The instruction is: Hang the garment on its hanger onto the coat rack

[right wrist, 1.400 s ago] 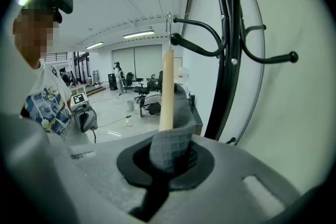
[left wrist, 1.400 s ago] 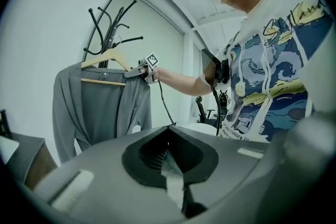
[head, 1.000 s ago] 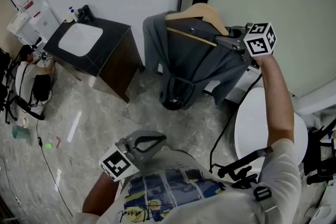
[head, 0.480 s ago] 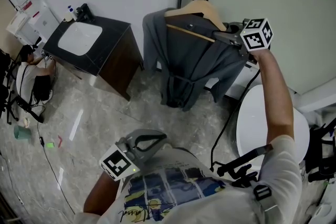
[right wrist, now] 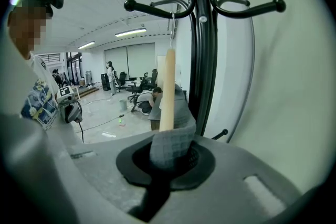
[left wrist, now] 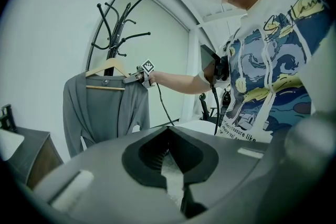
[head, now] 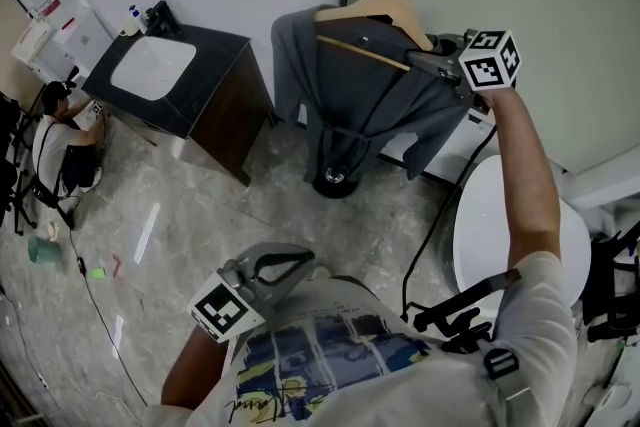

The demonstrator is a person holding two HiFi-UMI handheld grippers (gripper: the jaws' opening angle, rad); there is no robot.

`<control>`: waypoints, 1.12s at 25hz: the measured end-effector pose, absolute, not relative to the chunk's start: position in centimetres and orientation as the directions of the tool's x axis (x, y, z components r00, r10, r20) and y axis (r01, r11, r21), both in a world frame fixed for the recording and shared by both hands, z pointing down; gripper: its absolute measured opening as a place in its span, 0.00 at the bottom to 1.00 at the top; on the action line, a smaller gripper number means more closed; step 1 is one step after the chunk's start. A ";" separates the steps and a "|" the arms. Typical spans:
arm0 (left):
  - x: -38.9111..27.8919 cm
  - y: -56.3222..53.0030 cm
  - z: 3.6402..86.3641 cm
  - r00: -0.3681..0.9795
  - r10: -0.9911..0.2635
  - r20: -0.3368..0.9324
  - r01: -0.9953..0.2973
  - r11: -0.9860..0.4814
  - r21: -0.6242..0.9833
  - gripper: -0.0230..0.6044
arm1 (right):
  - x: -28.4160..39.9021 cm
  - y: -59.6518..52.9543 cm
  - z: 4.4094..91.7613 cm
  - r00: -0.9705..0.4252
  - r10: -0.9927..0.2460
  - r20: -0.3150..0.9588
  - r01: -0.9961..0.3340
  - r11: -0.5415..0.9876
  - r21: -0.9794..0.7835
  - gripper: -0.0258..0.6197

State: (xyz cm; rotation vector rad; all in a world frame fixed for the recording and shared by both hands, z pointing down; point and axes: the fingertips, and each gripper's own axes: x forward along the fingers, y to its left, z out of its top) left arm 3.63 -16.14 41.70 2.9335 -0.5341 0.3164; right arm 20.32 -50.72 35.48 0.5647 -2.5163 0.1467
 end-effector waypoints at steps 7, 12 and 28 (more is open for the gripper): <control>2.5 -15.2 41.6 0.918 -0.315 0.240 -0.345 -0.933 0.098 0.04 | 21.1 -51.8 35.3 -0.675 -0.522 0.521 -0.535 0.833 0.141 0.24; 1.1 -13.8 41.7 0.925 -0.292 0.242 -0.324 -0.940 0.105 0.04 | 22.4 -51.2 34.2 -0.556 -0.666 0.497 -0.628 0.729 0.273 0.37; -3.1 -6.9 40.9 0.959 -0.178 0.221 -0.199 -0.977 0.076 0.04 | 20.8 -33.1 33.1 -0.328 -0.879 0.345 -0.770 0.461 0.442 0.32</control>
